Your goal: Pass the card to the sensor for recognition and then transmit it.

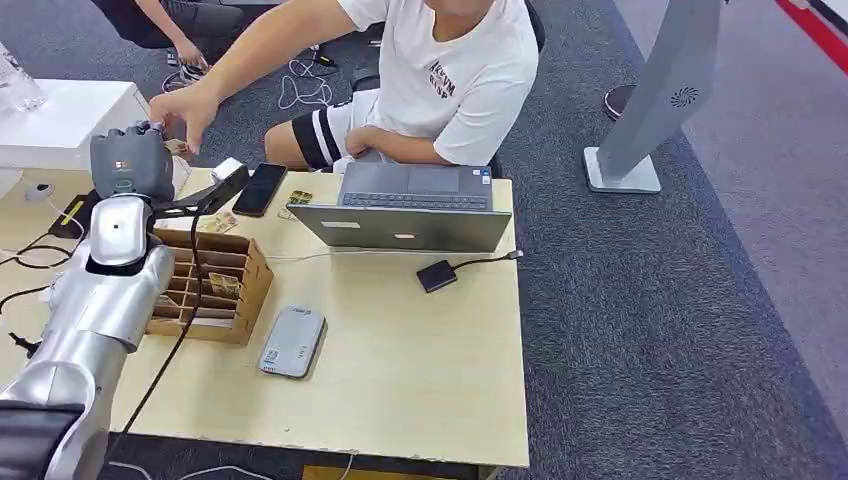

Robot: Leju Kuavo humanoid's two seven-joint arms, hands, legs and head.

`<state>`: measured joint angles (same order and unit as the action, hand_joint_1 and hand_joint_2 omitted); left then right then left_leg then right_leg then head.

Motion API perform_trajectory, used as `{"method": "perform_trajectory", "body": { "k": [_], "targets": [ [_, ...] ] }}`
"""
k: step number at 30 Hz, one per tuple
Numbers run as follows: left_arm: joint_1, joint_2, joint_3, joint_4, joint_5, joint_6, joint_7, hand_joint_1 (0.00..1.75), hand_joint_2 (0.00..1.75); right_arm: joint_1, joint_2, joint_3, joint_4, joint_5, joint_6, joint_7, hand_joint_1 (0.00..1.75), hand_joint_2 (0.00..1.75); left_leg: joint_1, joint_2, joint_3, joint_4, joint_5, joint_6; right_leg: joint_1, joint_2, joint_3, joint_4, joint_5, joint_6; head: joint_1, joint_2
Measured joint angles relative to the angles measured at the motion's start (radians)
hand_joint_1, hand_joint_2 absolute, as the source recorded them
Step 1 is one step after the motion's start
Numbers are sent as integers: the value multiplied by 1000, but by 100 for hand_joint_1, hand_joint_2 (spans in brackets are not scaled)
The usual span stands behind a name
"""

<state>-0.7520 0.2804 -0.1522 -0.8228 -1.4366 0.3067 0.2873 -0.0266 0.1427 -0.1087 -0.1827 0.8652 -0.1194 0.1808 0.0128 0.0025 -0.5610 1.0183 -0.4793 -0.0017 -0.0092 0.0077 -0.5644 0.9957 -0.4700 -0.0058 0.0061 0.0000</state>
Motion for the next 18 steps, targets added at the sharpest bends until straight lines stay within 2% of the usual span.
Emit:
{"method": "perform_trajectory", "body": {
  "k": [1,2,12,18],
  "targets": [
    [-1,0,0,6,3,1,0,175,175,0,-1,0,0,0,1,2,0,175,0,1,0,0,0,0,0,1,0,0,0,0,0,0],
    [-1,-1,0,10,4,2,0,0,175,0,-1,0,0,0,2,2,0,175,0,1,0,0,0,0,0,1,0,0,0,0,0,0],
    [17,1,0,33,22,97,2,0,175,0,-3,0,0,9,-9,-12,0,175,0,0,-1,0,0,0,0,0,0,0,0,0,0,0],
    [27,6,0,34,24,105,-4,0,175,1,-4,0,0,13,-9,-15,0,175,0,0,-1,0,0,0,0,0,0,0,0,0,0,0]
  ]
}}
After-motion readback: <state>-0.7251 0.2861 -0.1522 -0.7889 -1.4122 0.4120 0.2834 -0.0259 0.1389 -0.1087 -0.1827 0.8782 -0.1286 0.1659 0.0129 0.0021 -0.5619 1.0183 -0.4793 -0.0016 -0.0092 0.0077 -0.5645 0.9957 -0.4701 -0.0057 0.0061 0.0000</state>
